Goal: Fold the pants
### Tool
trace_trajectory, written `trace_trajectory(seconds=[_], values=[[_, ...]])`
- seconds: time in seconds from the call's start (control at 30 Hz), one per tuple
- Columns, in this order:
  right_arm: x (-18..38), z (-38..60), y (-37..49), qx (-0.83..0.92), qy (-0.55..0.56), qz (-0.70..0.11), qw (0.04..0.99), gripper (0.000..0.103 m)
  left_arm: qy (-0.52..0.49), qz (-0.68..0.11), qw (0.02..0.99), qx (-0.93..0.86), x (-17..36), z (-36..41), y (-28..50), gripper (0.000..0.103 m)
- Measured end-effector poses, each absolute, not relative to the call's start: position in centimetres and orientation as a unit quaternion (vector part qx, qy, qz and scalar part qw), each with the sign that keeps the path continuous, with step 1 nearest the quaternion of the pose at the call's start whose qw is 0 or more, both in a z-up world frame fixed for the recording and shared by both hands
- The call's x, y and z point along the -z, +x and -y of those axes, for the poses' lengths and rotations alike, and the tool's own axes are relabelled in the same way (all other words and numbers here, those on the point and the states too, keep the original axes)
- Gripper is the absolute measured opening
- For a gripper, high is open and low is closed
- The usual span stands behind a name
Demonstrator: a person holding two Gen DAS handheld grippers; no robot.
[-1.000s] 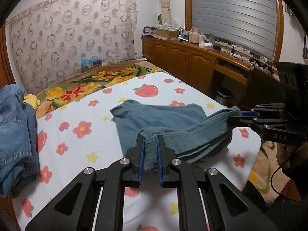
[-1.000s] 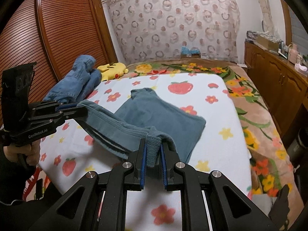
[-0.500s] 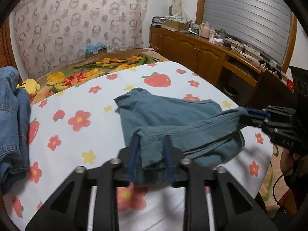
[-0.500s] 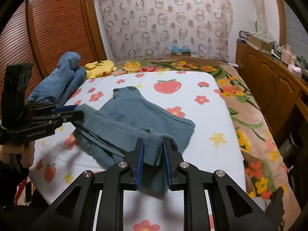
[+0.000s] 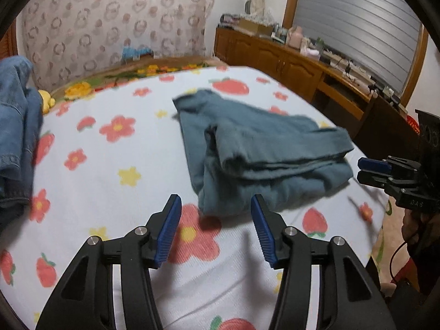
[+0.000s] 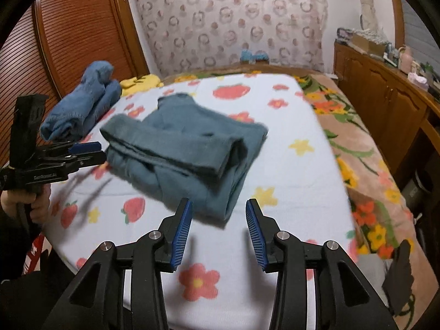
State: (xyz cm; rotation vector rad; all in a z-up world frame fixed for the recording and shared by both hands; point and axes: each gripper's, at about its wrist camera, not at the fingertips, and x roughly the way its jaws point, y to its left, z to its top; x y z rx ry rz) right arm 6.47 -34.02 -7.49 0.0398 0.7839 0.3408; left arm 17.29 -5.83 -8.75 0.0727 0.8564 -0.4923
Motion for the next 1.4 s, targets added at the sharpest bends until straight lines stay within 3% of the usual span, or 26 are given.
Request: trace_trajectory(seconds=[0.1,0.3,0.47,0.5,0.53,0.57,0.63,1.07,1.4], values=[[7.6,33.6,6.9,-0.172,0.019,-0.385,0.907,0.042,0.038,-0.418,0.876,0.239,9.4,6.3,17.7,0.052],[8.6,33.0,7.2,-0.175,0.004,-0.389,0.905,0.042,0.052,-0.416,0.873,0.249,9.5,7.1,18.0,0.038],[8.6,33.0,7.6,-0.170,-0.009,-0.383,0.908,0.042,0.059,-0.416,0.870,0.257,9.4,7.5,18.1,0.020],[8.7,33.0,7.7,-0.170,-0.009,-0.382,0.908,0.034,0.063,-0.415,0.870,0.259,9.3,7.7,18.0,0.018],[8.6,33.0,7.8,-0.173,-0.009,-0.380,0.909,0.015,0.067,-0.410,0.872,0.260,9.1,7.8,17.7,0.015],[8.5,32.9,7.7,-0.175,-0.012,-0.380,0.908,0.014,0.070,-0.406,0.874,0.259,8.9,7.8,17.5,0.013],[8.0,32.9,7.6,-0.183,-0.011,-0.373,0.910,0.010,0.072,-0.400,0.877,0.257,8.2,7.8,17.0,0.012],[-3.3,32.2,6.1,-0.244,-0.009,-0.275,0.930,0.009,0.055,-0.304,0.917,0.251,-2.3,3.8,13.4,0.011],[-6.2,28.3,13.1,-0.262,-0.035,-0.250,0.931,0.007,0.048,-0.284,0.939,0.188,-5.1,-0.3,19.0,0.011]])
